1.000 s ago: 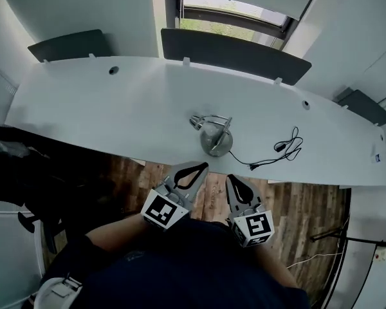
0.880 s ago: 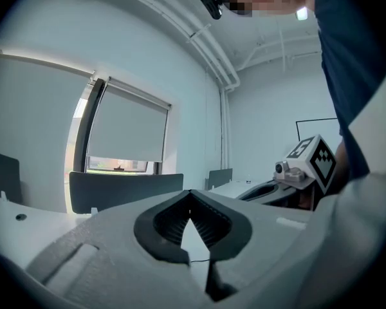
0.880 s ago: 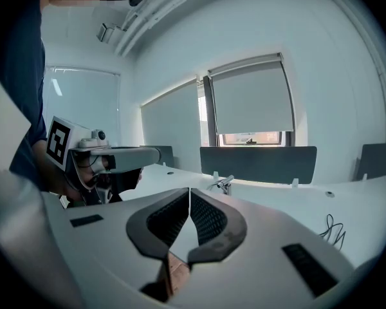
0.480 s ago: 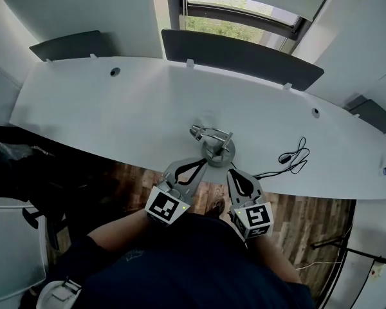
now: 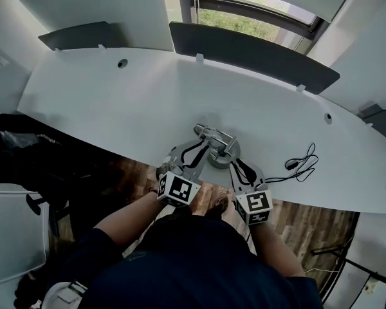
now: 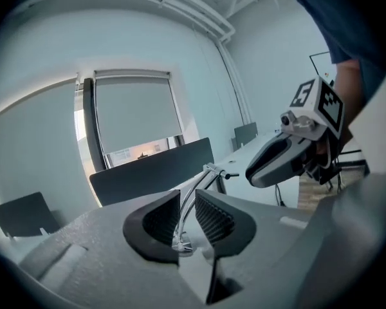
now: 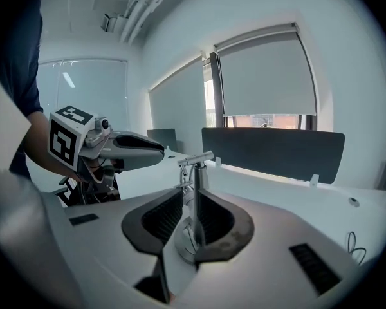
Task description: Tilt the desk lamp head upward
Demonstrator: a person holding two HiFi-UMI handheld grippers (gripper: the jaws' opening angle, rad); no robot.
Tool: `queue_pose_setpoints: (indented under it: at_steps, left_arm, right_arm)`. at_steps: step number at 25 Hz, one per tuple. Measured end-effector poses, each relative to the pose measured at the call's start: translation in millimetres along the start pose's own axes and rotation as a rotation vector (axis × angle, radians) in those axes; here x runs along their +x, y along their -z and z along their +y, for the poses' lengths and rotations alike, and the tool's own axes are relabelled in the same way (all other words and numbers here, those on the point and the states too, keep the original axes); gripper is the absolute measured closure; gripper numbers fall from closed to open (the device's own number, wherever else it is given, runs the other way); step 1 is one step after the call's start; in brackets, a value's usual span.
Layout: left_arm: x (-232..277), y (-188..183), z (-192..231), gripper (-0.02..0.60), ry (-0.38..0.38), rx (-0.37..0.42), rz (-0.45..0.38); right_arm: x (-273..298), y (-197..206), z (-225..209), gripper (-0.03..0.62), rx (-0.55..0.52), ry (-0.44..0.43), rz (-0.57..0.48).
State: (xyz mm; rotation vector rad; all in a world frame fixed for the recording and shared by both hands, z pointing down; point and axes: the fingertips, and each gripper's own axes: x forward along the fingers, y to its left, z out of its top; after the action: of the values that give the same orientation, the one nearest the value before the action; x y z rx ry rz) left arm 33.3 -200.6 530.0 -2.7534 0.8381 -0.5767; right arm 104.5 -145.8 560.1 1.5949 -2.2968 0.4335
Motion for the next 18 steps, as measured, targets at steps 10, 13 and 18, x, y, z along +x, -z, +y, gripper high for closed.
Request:
queue_pose_setpoints:
  at_steps: [10, 13, 18]
  left_arm:
    - [43.5, 40.2, -0.2, 0.475, 0.000, 0.169, 0.121]
    - [53.1, 48.4, -0.8, 0.469, 0.003, 0.193, 0.140]
    - [67.2, 55.7, 5.4, 0.469, -0.022, 0.199, 0.171]
  right_arm:
    - [44.3, 13.6, -20.8, 0.466, -0.112, -0.010, 0.029]
    - [55.4, 13.6, -21.1, 0.450, -0.151, -0.021, 0.035]
    - [72.5, 16.5, -17.9, 0.447, -0.189, -0.034, 0.044]
